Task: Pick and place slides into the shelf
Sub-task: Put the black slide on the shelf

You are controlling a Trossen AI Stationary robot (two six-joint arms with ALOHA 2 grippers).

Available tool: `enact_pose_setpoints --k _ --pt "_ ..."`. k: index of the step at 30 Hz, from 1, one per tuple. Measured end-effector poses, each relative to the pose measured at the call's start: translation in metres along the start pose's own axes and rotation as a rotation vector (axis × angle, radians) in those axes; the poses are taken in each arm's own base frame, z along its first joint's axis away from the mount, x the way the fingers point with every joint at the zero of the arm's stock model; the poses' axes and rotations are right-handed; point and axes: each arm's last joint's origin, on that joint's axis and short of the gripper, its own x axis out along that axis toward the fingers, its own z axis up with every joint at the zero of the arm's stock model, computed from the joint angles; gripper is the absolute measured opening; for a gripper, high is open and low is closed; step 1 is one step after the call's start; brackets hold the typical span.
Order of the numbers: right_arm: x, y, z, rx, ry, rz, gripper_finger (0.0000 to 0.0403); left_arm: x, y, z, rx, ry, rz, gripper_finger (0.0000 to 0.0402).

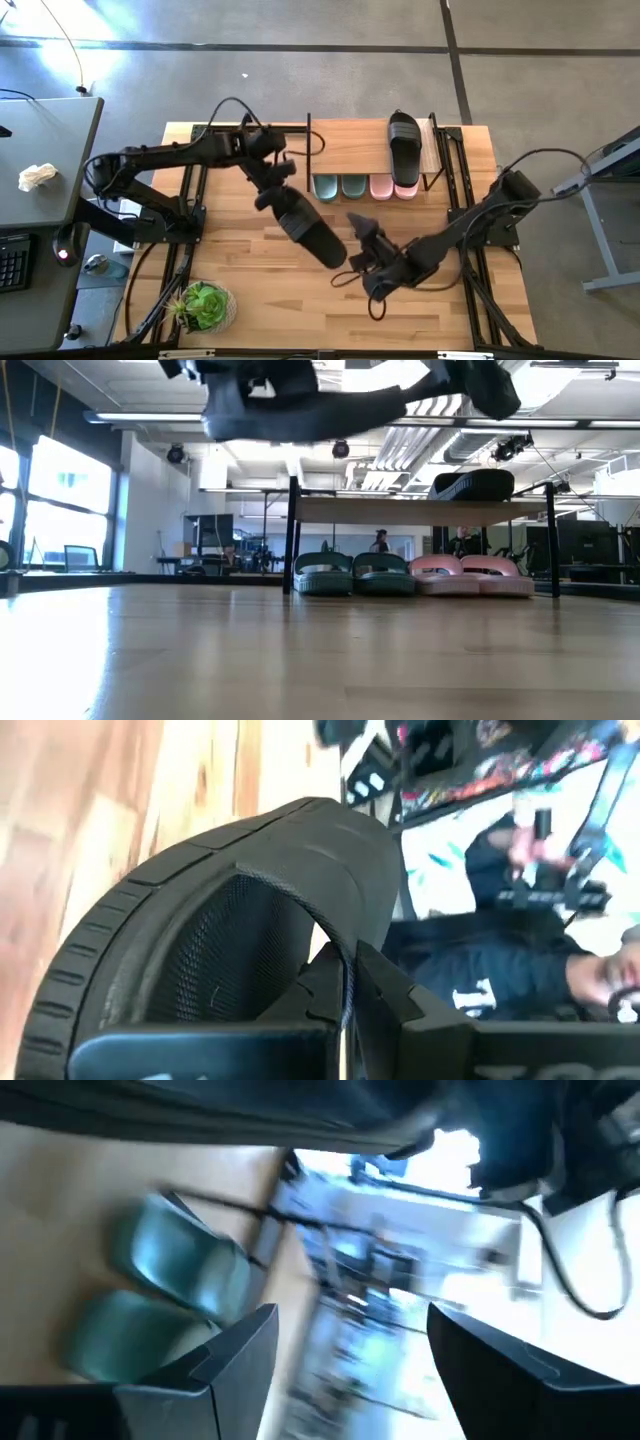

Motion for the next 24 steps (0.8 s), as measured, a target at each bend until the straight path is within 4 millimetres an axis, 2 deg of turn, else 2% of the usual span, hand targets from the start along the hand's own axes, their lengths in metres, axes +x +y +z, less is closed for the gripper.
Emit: enact_pose_setpoints --k 5,13,17,24 --pt "-0.011 0.022 0.015 -0.136 0.077 -0.116 0.0248 -0.022 -0.001 0.016 -0.047 -0.099 0.046 0.0002" --pt "-0.044 0.030 0.022 -0.107 0.010 -0.168 0.0248 -0.054 0.023 0.023 -0.171 -0.194 0.049 0.0002" --pt "-0.039 0.034 0.024 -0.101 -0.022 -0.118 0.0248 -0.063 0.027 0.024 -0.198 -0.206 0.003 0.0001" --pt "-0.023 0.046 0.029 -0.233 0.090 -0.174 0.0248 -0.063 0.026 0.023 -0.201 -0.188 -0.043 0.0001"
